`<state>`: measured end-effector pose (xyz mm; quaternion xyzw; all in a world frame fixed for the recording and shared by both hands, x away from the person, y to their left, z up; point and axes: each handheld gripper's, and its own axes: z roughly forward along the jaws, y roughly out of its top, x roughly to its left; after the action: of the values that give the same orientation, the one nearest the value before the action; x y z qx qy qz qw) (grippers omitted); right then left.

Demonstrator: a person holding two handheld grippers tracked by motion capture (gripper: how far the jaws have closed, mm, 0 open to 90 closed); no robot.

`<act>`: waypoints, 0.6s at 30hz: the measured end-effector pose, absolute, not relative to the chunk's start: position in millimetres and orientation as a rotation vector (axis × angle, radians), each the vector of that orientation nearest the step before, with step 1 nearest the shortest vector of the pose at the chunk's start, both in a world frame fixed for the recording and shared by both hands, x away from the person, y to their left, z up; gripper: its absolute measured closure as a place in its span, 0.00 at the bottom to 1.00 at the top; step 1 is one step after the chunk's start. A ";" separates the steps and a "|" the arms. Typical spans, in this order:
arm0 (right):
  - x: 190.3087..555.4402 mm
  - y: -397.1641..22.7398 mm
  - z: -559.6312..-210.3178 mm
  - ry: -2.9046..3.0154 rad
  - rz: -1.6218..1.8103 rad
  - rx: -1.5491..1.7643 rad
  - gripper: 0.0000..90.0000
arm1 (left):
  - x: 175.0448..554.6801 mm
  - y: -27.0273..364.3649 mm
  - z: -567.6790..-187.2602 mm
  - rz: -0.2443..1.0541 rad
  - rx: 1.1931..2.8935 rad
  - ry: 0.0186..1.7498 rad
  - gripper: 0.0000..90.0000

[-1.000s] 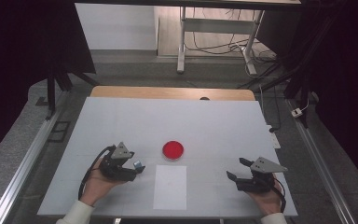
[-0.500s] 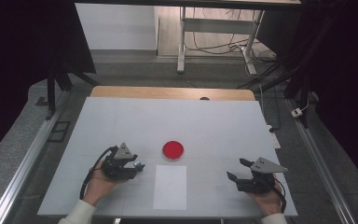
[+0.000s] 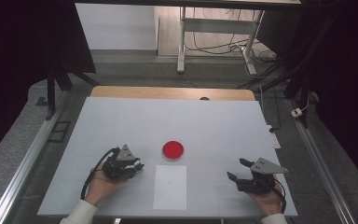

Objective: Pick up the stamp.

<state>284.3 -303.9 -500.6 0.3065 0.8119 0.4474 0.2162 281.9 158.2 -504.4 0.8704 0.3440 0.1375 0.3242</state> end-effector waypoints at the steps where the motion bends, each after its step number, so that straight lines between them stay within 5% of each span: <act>1: 284.2 -303.8 -500.5 2.251 1.236 0.849 0.29 | 282.0 158.2 -504.6 0.362 2.285 0.902 0.79; 18: 283.1 -303.2 -500.9 2.244 1.231 0.840 0.30 | 282.0 163.4 -500.4 0.333 2.239 0.920 0.83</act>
<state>283.1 -303.2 -500.9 0.3041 0.8122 0.4456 0.2222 282.0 163.4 -500.4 0.8611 0.3537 0.1282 0.3421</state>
